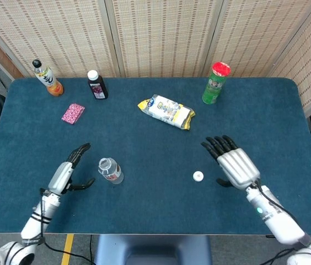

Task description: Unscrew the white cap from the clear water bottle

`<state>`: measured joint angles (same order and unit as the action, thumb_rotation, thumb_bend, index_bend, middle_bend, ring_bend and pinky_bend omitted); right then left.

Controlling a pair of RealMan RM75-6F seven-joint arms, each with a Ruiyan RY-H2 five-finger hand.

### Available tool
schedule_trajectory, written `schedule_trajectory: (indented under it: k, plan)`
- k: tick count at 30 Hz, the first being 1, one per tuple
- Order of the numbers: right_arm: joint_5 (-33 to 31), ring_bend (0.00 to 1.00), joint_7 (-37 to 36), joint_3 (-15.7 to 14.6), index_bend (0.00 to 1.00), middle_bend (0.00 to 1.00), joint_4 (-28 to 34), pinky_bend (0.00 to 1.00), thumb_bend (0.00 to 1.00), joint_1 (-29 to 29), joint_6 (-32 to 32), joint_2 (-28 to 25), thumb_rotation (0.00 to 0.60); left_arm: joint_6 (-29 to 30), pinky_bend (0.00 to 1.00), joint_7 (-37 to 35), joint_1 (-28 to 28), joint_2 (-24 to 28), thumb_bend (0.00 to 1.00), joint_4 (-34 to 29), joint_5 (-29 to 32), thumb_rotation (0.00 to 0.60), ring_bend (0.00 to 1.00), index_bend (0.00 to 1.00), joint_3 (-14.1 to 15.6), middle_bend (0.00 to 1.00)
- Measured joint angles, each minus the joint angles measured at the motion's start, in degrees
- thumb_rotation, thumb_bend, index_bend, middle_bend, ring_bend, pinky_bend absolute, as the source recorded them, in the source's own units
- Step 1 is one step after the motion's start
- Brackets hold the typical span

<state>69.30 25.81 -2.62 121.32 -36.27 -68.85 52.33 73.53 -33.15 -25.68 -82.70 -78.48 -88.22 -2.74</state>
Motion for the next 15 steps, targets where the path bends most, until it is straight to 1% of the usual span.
schedule_trajectory:
  k: [2, 3, 6, 7, 9, 12, 15]
  plan:
    - [3.5, 0.0, -0.5, -2.0, 0.0, 0.0, -1.0, 0.04, 0.09, 4.6, -4.7, 0.2, 0.6, 1.0, 0.02, 1.7, 1.6, 5.0, 0.29, -3.3, -0.8, 0.6, 0.0, 0.0, 1.7, 0.0]
    - [5.5, 0.0, -0.9, -3.3, 0.0, 0.0, -2.1, 0.04, 0.09, 7.9, -7.7, 0.6, 0.6, 2.1, 0.02, 3.0, 3.0, 8.3, 0.29, -5.5, -1.5, 0.6, 0.0, 0.0, 3.1, 0.0]
    - [9.2, 0.0, -1.9, -5.7, 0.0, 0.0, -6.3, 0.02, 0.09, 15.8, -15.4, 2.0, 0.6, 5.9, 0.02, 6.2, 7.5, 14.9, 0.3, -10.2, -3.1, 0.6, 0.0, 0.0, 6.6, 0.0]
    - [9.8, 0.0, -2.1, -6.1, 0.0, 0.0, -7.7, 0.02, 0.09, 17.8, -17.6, 2.5, 0.6, 7.2, 0.02, 7.5, 8.9, 16.1, 0.31, -11.0, -3.4, 0.6, 0.0, 0.0, 7.4, 0.0]
    - [10.6, 0.0, -2.4, -6.4, 0.0, 0.0, -10.7, 0.01, 0.09, 21.7, -22.5, 4.2, 0.6, 9.2, 0.02, 11.4, 11.1, 17.6, 0.31, -12.2, -3.6, 0.6, 0.0, 0.0, 8.5, 0.0]
    - [10.7, 0.0, -2.7, -5.7, 0.0, 0.0, -15.1, 0.0, 0.09, 26.6, -28.9, 7.3, 0.6, 12.1, 0.01, 19.3, 14.1, 18.1, 0.33, -13.1, -2.6, 0.6, 0.0, 0.0, 9.0, 0.0]
    - [10.8, 0.0, -4.2, -4.8, 0.0, 0.0, -19.7, 0.0, 0.09, 30.1, -32.5, 10.0, 0.6, 14.3, 0.01, 27.0, 17.5, 17.5, 0.33, -12.8, 0.3, 0.6, 0.0, 0.0, 8.8, 0.0]
